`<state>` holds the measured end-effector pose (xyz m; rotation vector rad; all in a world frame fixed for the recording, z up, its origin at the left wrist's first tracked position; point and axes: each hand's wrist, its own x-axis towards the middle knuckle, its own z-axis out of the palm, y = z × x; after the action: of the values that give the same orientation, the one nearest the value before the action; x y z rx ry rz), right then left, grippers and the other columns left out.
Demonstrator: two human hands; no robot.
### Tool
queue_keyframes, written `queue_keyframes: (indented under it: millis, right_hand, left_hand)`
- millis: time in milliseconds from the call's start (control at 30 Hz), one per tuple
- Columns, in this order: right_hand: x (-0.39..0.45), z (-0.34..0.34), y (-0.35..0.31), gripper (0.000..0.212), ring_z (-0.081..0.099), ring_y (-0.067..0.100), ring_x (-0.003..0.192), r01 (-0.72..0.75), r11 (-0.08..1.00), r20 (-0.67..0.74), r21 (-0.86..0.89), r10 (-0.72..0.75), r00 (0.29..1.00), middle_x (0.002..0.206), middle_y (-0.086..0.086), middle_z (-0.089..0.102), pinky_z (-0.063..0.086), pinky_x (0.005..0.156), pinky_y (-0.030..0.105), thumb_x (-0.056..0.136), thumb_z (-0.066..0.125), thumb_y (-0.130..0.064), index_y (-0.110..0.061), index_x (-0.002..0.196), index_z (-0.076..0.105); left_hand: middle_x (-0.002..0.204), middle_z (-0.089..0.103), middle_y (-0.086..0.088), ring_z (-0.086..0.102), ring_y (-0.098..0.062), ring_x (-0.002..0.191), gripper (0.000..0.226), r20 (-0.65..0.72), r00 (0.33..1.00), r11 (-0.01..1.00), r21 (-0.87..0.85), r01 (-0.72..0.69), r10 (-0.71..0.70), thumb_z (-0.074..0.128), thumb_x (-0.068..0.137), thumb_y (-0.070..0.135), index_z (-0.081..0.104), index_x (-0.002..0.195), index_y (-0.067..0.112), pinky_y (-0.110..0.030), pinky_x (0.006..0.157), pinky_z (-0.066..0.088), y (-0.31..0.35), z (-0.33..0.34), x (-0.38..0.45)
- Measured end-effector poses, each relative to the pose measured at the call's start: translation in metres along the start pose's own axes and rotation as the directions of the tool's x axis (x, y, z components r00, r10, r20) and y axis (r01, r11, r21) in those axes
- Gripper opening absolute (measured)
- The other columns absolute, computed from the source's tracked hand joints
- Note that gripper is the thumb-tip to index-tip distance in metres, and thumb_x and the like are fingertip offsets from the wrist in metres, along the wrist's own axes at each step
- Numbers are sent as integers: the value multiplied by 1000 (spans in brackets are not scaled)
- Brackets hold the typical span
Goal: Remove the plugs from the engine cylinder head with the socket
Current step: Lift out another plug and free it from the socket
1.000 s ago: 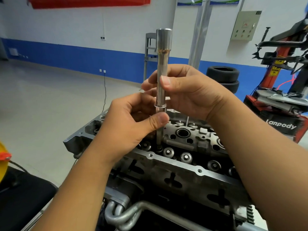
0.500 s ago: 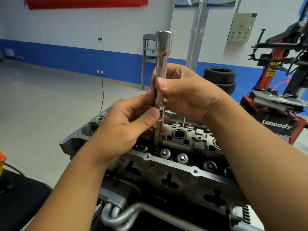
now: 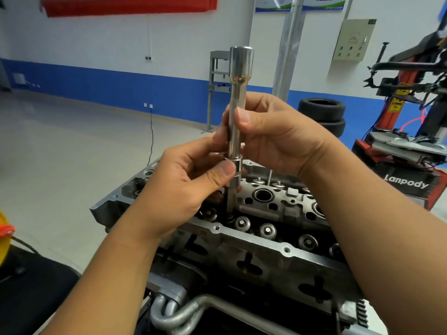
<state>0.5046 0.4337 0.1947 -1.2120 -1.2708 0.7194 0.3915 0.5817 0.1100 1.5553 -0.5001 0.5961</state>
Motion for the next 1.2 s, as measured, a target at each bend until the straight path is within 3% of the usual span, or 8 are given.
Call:
queue_keyframes:
  millis: [100, 400, 567, 633, 733, 900, 1100, 1200]
  right_hand:
    - [-1, 0, 0, 48, 71, 20, 80, 5, 1000, 4, 24, -5, 1000, 89, 8, 76, 51, 74, 36, 75, 86, -31, -2, 100, 56]
    - [1, 0, 1, 36, 73, 20, 84, 2, 999, -43, 35, -1, 999, 89, 7, 76, 57, 81, 38, 75, 86, -34, -12, 98, 69]
    - [0, 0, 0, 35, 71, 32, 103, 44, 999, -58, 16, -43, 997, 92, 12, 77, 58, 89, 47, 79, 82, -31, -7, 98, 66]
    - [-1, -1, 1, 33, 68, 35, 113, 45, 999, -48, 9, -45, 998, 93, 12, 77, 52, 100, 58, 80, 82, -31, -8, 98, 69]
    - [-2, 0, 1, 29, 67, 37, 118, 35, 999, -20, 10, -35, 999, 94, 11, 77, 48, 100, 58, 83, 79, -31, -10, 101, 70]
    - [-1, -2, 3, 29, 67, 38, 114, 26, 1000, 17, 16, -26, 1000, 96, 10, 77, 33, 113, 71, 84, 79, -32, -10, 103, 75]
    - [0, -3, 3, 38, 72, 37, 105, 71, 996, 15, 55, -72, 997, 89, 10, 77, 35, 111, 71, 72, 91, -35, -13, 98, 73]
    - [0, -2, 3, 33, 73, 34, 100, 81, 996, 13, 43, -81, 997, 88, 9, 77, 33, 111, 74, 74, 90, -32, -15, 95, 73]
  left_hand:
    - [118, 77, -5, 77, -30, 101, 42, 55, 997, 998, -50, 48, -45, 61, 96, 24, 65, 137, 27, -35, 83, 63, 1, 0, 0]
    - [106, 80, -8, 79, -28, 95, 49, -101, 995, 999, 32, -7, 10, 73, 84, 13, 66, 130, 29, -42, 80, 66, 1, 6, -1]
    - [98, 80, -6, 80, -28, 89, 43, -150, 988, 996, 86, 31, -18, 83, 75, 32, 73, 116, 28, -42, 84, 65, 1, 2, -1]
    - [102, 80, -6, 79, -27, 95, 36, -66, 994, 989, 110, 95, -88, 77, 82, 36, 74, 116, 23, -48, 89, 63, 0, -2, -1]
    - [111, 79, -9, 77, -32, 102, 29, 115, 984, 987, 99, 128, -139, 59, 100, 24, 69, 128, 24, -65, 92, 57, 1, -6, -1]
    - [100, 79, -13, 79, -25, 90, 22, 67, 990, 992, 25, 122, -123, 64, 95, 12, 71, 115, 16, -19, 66, 58, 4, -3, 0]
    - [90, 81, -5, 79, -23, 84, 36, -133, 990, 993, 97, 63, -50, 97, 62, 31, 79, 93, 33, -32, 80, 64, -1, 5, 1]
    - [92, 81, -2, 79, -22, 86, 29, -118, 992, 991, 125, 57, -42, 93, 71, 39, 80, 96, 36, -29, 78, 63, -1, 4, 1]
